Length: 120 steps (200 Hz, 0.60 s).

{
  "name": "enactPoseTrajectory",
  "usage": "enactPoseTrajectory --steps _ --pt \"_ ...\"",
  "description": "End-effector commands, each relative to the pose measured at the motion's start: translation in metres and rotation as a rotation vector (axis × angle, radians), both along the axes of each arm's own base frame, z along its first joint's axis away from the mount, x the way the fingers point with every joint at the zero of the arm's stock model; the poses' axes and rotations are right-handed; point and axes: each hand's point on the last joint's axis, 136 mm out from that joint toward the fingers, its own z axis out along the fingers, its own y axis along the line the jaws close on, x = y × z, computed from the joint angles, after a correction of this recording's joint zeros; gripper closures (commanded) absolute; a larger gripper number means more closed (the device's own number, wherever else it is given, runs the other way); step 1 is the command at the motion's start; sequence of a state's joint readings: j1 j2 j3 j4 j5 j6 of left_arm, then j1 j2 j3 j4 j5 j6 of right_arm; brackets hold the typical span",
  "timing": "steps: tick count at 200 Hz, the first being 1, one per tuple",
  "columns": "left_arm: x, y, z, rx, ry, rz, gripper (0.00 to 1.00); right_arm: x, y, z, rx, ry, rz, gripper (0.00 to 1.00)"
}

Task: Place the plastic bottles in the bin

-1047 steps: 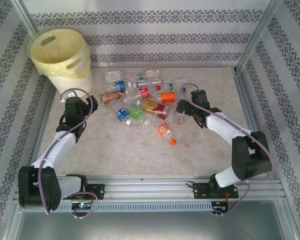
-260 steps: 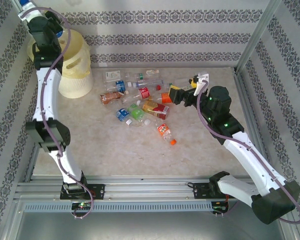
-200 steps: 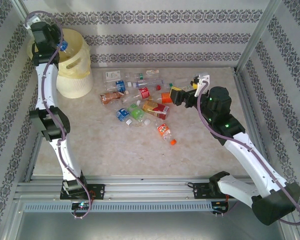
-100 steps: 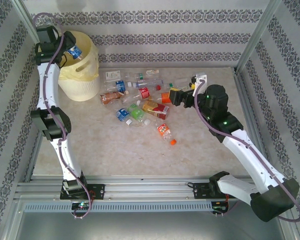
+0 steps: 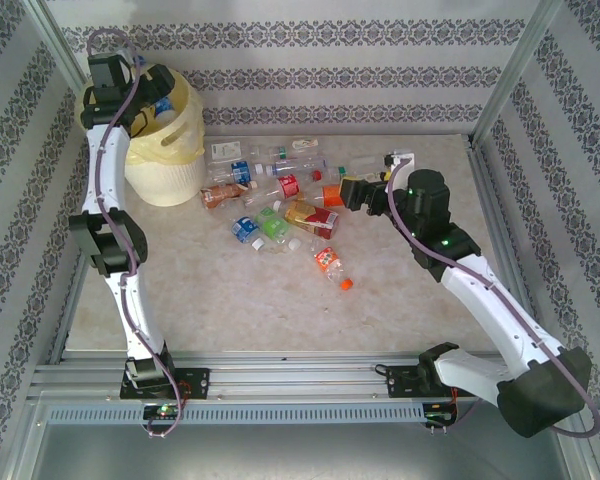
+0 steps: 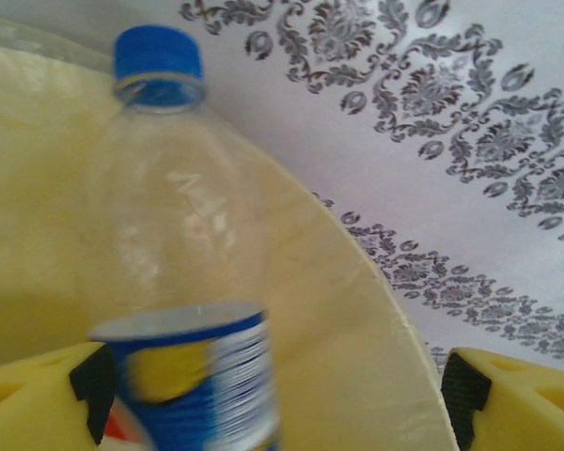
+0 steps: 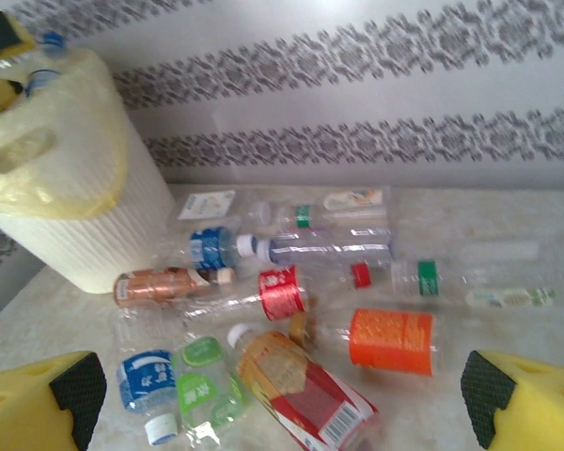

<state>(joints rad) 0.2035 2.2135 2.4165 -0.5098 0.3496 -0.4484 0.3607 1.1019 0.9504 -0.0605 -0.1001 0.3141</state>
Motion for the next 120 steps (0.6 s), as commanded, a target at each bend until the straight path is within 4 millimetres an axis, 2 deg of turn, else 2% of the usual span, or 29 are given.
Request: enactPoseTrajectory --steps 1,31,46,83,120 --pt "-0.007 -0.018 0.039 0.054 -0.091 -0.096 0.08 0.004 -0.017 -0.038 0.013 0.111 -0.101 0.02" --pt "-0.024 -0.031 0.061 0.079 -0.111 -0.154 0.04 -0.008 -0.020 -0.085 -0.037 0.255 -0.093 0.02" --pt "-0.036 -0.044 0.071 0.089 -0.114 -0.191 0.03 -0.017 -0.020 -0.111 -0.063 0.352 -0.086 0.02" --pt "-0.074 -0.094 0.094 0.145 -0.114 -0.256 0.00 -0.050 0.001 -0.170 -0.156 0.554 0.015 0.02" --pt "-0.111 -0.137 0.101 0.141 -0.111 -0.272 0.00 -0.076 0.024 -0.209 -0.211 0.671 0.131 0.02"
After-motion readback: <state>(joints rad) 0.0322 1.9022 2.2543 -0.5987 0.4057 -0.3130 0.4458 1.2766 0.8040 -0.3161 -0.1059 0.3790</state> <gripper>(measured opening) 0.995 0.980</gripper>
